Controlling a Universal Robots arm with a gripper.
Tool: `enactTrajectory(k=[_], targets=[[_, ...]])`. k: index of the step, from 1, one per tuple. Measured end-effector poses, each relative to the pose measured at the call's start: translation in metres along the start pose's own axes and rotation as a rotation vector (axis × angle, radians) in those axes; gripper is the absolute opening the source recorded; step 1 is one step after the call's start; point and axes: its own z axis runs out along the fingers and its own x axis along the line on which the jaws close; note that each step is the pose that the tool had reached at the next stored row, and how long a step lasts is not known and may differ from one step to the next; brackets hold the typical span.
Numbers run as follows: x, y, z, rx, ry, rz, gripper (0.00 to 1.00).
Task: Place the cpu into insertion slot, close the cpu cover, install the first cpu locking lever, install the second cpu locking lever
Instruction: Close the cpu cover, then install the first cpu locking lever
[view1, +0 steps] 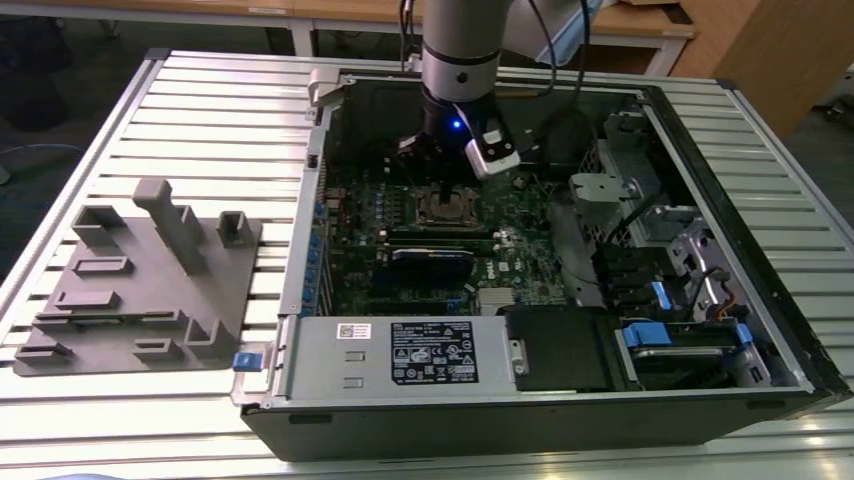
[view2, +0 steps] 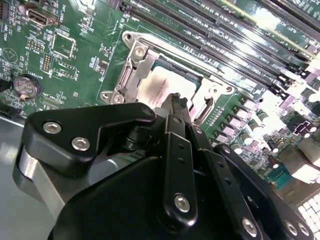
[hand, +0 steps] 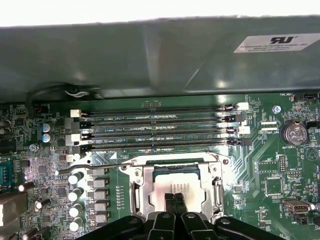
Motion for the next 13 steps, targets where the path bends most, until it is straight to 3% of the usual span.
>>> enactTrajectory(k=[10, 12, 13], targets=[[-0.0024, 0.0002, -0.0007, -0.0001, -0.0001, 0.0, 0.11], [-0.0031, 0.0009, -0.0172, 0.0, 0.0, 0.0, 0.11], [-0.0031, 0.0009, -0.0172, 0.0, -0.0001, 0.0, 0.11]])
